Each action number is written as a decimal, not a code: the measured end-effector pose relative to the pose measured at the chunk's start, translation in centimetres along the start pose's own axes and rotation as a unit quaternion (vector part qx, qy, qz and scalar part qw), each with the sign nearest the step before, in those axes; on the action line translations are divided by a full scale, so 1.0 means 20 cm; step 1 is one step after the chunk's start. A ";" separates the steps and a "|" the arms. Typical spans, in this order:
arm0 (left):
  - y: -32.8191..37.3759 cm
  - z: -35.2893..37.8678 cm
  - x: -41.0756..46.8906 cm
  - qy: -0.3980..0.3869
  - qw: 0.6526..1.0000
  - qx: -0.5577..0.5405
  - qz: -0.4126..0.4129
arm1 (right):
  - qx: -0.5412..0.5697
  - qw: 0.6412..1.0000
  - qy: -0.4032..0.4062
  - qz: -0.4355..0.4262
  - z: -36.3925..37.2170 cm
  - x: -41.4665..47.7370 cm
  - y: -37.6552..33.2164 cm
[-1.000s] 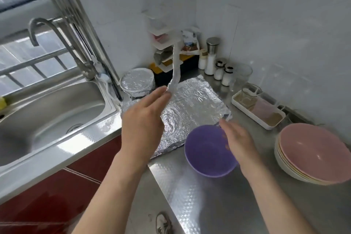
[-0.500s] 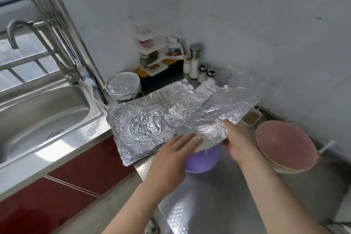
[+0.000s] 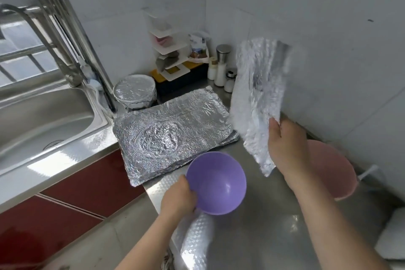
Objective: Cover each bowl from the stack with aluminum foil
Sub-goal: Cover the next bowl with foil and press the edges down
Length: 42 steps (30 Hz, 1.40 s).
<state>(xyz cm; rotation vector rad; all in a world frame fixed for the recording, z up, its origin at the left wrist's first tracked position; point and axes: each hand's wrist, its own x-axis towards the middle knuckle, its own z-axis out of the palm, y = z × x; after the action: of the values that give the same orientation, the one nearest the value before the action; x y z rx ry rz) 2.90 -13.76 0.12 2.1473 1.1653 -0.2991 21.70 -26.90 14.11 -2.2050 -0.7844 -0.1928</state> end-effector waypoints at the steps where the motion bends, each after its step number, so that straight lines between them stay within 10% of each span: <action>1: -0.04 0.01 0.00 -0.011 1.000 -0.001 -0.008 | -0.044 0.998 0.014 -0.053 0.00 -0.01 -0.01; 5: -0.17 0.04 -0.02 -0.044 0.994 -0.090 -0.054 | -0.080 0.964 -0.060 -0.246 0.09 -0.15 0.02; 8: -0.24 -0.08 -0.04 0.075 0.978 -0.182 -0.067 | -0.166 0.932 -0.134 -0.294 0.20 -0.35 0.07; 12: -0.24 -0.33 -0.15 0.006 0.819 -0.560 -0.125 | -0.220 0.915 -0.174 -0.291 0.33 -0.62 0.18; 16: -0.20 -0.29 -0.31 -0.034 0.901 -0.423 -0.084 | -0.257 0.890 -0.238 -0.290 0.44 -0.77 0.20; 23: -0.26 -0.16 -0.29 0.080 0.911 -0.401 -0.053 | -0.128 0.925 -0.302 -0.190 0.32 -0.79 0.27; 28: -0.24 -0.15 -0.27 0.086 0.937 -0.338 -0.015 | 0.040 0.965 -0.243 0.096 0.23 -0.69 0.36; 32: -0.26 -0.11 -0.27 0.069 0.941 -0.331 0.010 | 0.167 0.879 -0.232 0.382 0.24 -0.61 0.43; 35: -0.26 -0.10 -0.27 0.087 0.943 -0.320 0.013 | 0.240 0.828 -0.245 0.444 0.27 -0.60 0.49; 38: -0.25 -0.08 -0.30 0.226 0.971 -0.083 0.019 | 0.294 0.807 -0.234 0.456 0.26 -0.60 0.50; 42: -0.10 0.06 -0.35 0.200 0.927 0.078 0.308 | 0.298 0.813 -0.236 0.441 0.26 -0.58 0.50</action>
<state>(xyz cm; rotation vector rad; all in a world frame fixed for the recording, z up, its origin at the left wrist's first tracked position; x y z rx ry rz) -2.66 -18.41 1.74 2.6657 0.6114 0.3544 17.76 -33.79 0.09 -1.7712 0.0427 0.9648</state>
